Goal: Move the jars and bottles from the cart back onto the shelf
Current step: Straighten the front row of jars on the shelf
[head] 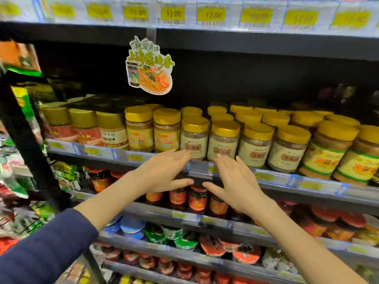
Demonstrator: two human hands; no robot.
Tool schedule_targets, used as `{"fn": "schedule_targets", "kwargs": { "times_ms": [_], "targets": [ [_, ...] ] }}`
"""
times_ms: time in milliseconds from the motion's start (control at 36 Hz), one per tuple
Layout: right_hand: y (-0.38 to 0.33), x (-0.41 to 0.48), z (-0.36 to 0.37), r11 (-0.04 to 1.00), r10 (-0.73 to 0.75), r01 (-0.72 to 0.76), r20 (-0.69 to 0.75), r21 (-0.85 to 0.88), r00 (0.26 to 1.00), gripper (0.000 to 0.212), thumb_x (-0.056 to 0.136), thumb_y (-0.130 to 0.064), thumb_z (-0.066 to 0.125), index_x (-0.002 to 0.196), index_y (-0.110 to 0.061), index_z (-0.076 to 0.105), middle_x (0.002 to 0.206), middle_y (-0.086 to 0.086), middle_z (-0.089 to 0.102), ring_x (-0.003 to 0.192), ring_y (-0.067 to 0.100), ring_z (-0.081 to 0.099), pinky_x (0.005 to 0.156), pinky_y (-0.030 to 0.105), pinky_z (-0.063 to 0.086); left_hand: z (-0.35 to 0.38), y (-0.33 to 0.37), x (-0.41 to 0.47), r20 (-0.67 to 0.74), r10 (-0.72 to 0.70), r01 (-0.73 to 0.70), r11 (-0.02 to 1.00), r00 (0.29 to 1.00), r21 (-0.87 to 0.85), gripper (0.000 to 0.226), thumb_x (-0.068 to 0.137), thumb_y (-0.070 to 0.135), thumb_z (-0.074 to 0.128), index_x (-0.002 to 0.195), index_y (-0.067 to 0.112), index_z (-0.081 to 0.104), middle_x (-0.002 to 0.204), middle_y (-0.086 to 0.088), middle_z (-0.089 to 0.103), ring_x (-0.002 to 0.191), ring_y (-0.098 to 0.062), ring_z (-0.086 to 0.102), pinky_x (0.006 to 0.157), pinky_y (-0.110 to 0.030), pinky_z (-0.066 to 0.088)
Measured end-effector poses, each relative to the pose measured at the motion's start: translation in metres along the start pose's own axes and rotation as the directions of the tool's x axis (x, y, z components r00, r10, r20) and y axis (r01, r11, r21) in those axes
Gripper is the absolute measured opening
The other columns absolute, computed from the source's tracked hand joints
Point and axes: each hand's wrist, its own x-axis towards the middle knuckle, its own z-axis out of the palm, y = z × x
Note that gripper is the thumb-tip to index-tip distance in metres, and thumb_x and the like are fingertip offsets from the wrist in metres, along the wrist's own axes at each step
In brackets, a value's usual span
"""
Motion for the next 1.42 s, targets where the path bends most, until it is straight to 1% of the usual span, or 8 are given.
{"fn": "schedule_targets", "kwargs": {
  "times_ms": [139, 278, 556, 667, 889, 1028, 1139, 1417],
  "targets": [
    [-0.009, 0.001, 0.003, 0.998, 0.065, -0.064, -0.055, 0.02, 0.996, 0.081, 0.088, -0.057, 0.046, 0.145, -0.005, 0.025, 0.153, 0.011, 0.028, 0.143, 0.022, 0.025, 0.118, 0.041, 0.01, -0.001, -0.007, 0.003, 0.005, 0.073, -0.073, 0.997, 0.997, -0.038, 0.074, 0.092, 0.057, 0.036, 0.147, 0.01, 0.02, 0.155, -0.007, 0.023, 0.142, -0.018, 0.024, 0.115, -0.025, 0.014],
    [-0.012, 0.002, 0.005, 0.993, 0.113, -0.112, -0.07, 0.021, 0.991, 0.078, 0.087, -0.057, 0.047, 0.142, -0.005, 0.03, 0.149, 0.01, 0.037, 0.141, 0.021, 0.029, 0.118, 0.04, 0.012, 0.003, -0.012, 0.004, -0.067, 0.115, -0.116, 0.993, 0.991, -0.014, 0.071, 0.088, 0.059, 0.038, 0.137, 0.007, 0.035, 0.138, -0.008, 0.048, 0.125, -0.023, 0.047, 0.11, -0.03, 0.029],
    [-0.011, 0.005, 0.0, 0.99, 0.139, -0.138, -0.063, 0.019, 0.988, 0.079, 0.087, -0.06, 0.045, 0.142, -0.006, 0.03, 0.143, 0.007, 0.046, 0.136, 0.018, 0.035, 0.117, 0.035, 0.011, 0.011, -0.016, 0.013, -0.095, 0.146, -0.148, 0.989, 0.985, -0.011, 0.068, 0.09, 0.058, 0.039, 0.135, 0.007, 0.036, 0.135, -0.007, 0.05, 0.123, -0.021, 0.048, 0.113, -0.029, 0.023],
    [-0.007, 0.006, 0.0, 0.99, 0.143, -0.141, -0.079, 0.03, 0.987, 0.069, 0.087, -0.059, 0.045, 0.133, -0.008, 0.042, 0.131, 0.006, 0.056, 0.127, 0.019, 0.047, 0.116, 0.035, 0.013, 0.009, -0.015, 0.013, -0.072, 0.133, -0.135, 0.991, 0.989, -0.02, 0.069, 0.09, 0.058, 0.039, 0.135, 0.006, 0.036, 0.135, -0.008, 0.049, 0.124, -0.021, 0.047, 0.114, -0.03, 0.023],
    [-0.003, 0.008, -0.001, 0.99, 0.141, -0.138, -0.074, 0.038, 0.987, 0.065, 0.087, -0.059, 0.045, 0.127, -0.007, 0.046, 0.127, 0.007, 0.058, 0.122, 0.02, 0.051, 0.116, 0.037, 0.014, 0.009, -0.014, 0.015, -0.062, 0.104, -0.107, 0.993, 0.993, -0.043, 0.073, 0.085, 0.063, 0.031, 0.13, 0.007, 0.04, 0.126, -0.006, 0.055, 0.114, -0.021, 0.053, 0.107, -0.034, 0.037],
    [-0.002, 0.009, -0.001, 0.992, 0.128, -0.129, -0.082, -0.006, 0.988, 0.063, 0.087, -0.06, 0.044, 0.123, -0.009, 0.05, 0.123, 0.007, 0.061, 0.119, 0.021, 0.053, 0.115, 0.038, 0.017, 0.006, -0.015, 0.007, -0.081, 0.091, -0.096, 0.994, 0.993, -0.059, 0.07, 0.089, 0.058, 0.033, 0.139, 0.009, 0.032, 0.142, -0.006, 0.044, 0.129, -0.021, 0.043, 0.113, -0.032, 0.025],
    [-0.015, 0.016, 0.0, 0.999, 0.037, -0.037, -0.197, 0.006, 0.98, 0.062, 0.083, -0.059, 0.042, 0.113, -0.006, 0.059, 0.109, 0.009, 0.067, 0.106, 0.027, 0.062, 0.105, 0.047, 0.037, -0.001, -0.029, -0.016, -0.122, 0.017, -0.029, 0.995, 0.992, -0.098, 0.071, 0.089, 0.057, 0.034, 0.145, 0.015, 0.029, 0.15, -0.002, 0.036, 0.137, -0.018, 0.034, 0.113, -0.028, 0.021],
    [-0.092, 0.056, 0.005, 0.988, -0.123, 0.134, -0.13, 0.082, 0.984, 0.068, 0.09, -0.056, 0.044, 0.141, -0.011, 0.036, 0.143, 0.005, 0.044, 0.134, 0.021, 0.037, 0.115, 0.037, 0.018, 0.002, -0.093, -0.065, -0.041, -0.125, 0.126, 0.992, 0.991, 0.016, 0.079, 0.085, 0.064, 0.022, 0.144, 0.014, 0.031, 0.148, -0.005, 0.039, 0.134, -0.021, 0.039, 0.113, -0.032, 0.025]
  ]
}}
